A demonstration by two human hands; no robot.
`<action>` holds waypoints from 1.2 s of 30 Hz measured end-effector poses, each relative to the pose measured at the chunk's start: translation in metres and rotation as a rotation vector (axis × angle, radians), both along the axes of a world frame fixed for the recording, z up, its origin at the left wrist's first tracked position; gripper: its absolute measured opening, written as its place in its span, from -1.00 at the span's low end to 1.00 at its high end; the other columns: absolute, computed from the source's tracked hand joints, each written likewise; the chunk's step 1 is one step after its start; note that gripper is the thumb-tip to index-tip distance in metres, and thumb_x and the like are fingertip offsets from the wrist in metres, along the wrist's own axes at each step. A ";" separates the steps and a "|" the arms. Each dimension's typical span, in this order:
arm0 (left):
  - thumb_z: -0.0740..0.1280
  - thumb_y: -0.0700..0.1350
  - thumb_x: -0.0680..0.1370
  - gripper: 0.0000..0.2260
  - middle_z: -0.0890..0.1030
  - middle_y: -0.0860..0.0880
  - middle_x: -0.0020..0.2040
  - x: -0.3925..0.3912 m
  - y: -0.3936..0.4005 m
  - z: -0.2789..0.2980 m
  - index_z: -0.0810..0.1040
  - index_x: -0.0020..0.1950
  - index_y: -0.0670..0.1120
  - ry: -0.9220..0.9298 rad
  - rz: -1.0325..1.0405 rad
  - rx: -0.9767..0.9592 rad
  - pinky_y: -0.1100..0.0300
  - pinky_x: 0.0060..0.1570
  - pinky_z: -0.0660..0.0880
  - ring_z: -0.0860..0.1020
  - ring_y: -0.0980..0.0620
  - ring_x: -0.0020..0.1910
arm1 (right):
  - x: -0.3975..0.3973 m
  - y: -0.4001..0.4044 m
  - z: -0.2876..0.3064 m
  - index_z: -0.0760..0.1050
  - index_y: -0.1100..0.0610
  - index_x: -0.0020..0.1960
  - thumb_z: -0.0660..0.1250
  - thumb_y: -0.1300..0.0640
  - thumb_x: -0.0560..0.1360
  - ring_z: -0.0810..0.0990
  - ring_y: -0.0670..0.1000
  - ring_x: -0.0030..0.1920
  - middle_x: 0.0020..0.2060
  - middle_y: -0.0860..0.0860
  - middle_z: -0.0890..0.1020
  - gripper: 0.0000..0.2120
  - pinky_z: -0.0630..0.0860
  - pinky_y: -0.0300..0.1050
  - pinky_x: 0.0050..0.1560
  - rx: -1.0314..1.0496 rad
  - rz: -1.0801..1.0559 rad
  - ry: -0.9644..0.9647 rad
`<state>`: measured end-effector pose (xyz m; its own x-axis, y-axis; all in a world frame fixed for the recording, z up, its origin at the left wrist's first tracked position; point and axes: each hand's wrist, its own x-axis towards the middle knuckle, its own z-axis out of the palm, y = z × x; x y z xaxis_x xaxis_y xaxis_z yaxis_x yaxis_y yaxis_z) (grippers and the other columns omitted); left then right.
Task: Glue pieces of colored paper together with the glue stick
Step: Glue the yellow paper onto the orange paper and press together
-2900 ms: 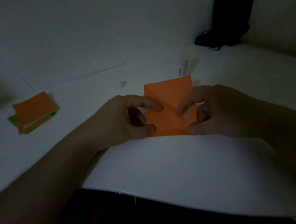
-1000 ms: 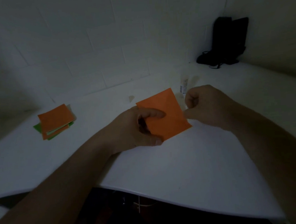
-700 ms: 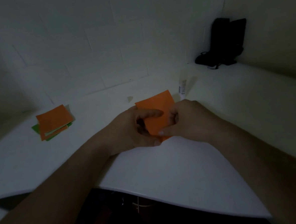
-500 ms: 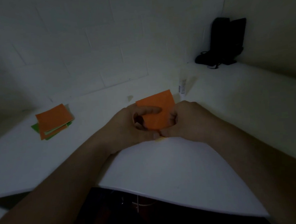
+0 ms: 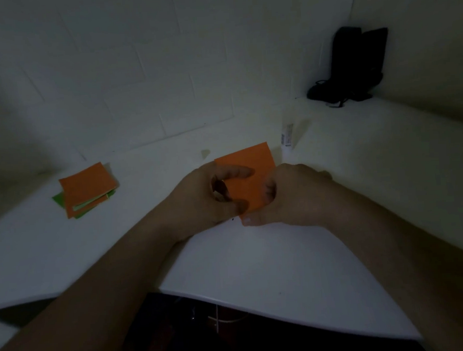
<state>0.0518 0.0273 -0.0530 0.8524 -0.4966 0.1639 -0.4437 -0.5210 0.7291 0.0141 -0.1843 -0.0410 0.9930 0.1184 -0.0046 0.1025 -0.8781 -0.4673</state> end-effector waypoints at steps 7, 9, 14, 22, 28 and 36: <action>0.54 0.04 0.38 -0.51 0.68 0.07 0.14 0.002 0.000 -0.001 0.58 0.28 0.34 0.009 0.025 -0.014 -0.08 0.18 0.60 0.69 0.06 0.05 | -0.003 0.003 -0.001 0.46 -0.03 -0.29 0.43 -0.49 0.27 0.56 -0.07 -0.18 -0.33 -0.15 0.58 -0.48 0.41 0.02 0.01 -0.004 -0.042 -0.038; 0.56 0.02 0.41 -0.51 0.67 0.06 0.15 0.002 0.000 -0.001 0.58 0.29 0.32 -0.005 0.022 -0.002 -0.06 0.21 0.59 0.68 0.07 0.06 | -0.007 0.010 0.000 0.44 -0.08 -0.25 0.35 -0.59 0.24 0.53 -0.02 -0.03 -0.22 -0.17 0.57 -0.43 0.36 0.13 0.19 -0.121 -0.037 -0.049; 0.60 0.01 0.37 -0.46 0.62 0.08 0.20 0.000 0.000 0.001 0.58 0.31 0.29 -0.028 -0.016 0.008 0.16 0.17 0.59 0.66 0.13 0.07 | -0.005 0.004 0.001 0.46 -0.04 -0.26 0.42 -0.57 0.17 0.56 -0.07 -0.18 -0.30 -0.17 0.58 -0.40 0.40 -0.02 -0.05 0.036 0.003 0.013; 0.64 -0.03 0.40 -0.40 0.55 0.17 0.30 0.002 0.001 -0.003 0.55 0.38 0.23 -0.056 -0.025 0.033 0.32 0.23 0.52 0.57 0.30 0.19 | 0.003 -0.004 -0.007 0.38 0.00 -0.36 0.58 -0.28 0.27 0.48 -0.07 -0.36 -0.43 -0.12 0.49 -0.52 0.39 -0.09 -0.25 0.106 -0.025 -0.106; 0.62 -0.06 0.42 -0.44 0.54 0.15 0.21 0.000 0.000 0.001 0.57 0.37 0.23 -0.057 -0.024 0.043 0.40 0.10 0.52 0.61 0.24 0.05 | 0.011 -0.028 -0.002 0.48 0.03 -0.36 0.61 -0.18 0.31 0.58 0.00 -0.32 -0.42 -0.05 0.57 -0.60 0.53 0.00 -0.12 0.076 -0.146 -0.077; 0.60 0.07 0.39 -0.46 0.52 0.21 0.11 -0.004 -0.003 0.001 0.57 0.33 0.30 -0.127 0.070 0.116 0.54 -0.03 0.40 0.55 0.33 -0.03 | 0.012 -0.046 -0.002 0.41 0.07 -0.36 0.49 0.13 0.41 0.45 -0.07 -0.42 -0.47 -0.06 0.48 -0.71 0.47 -0.09 -0.28 0.122 -0.230 -0.306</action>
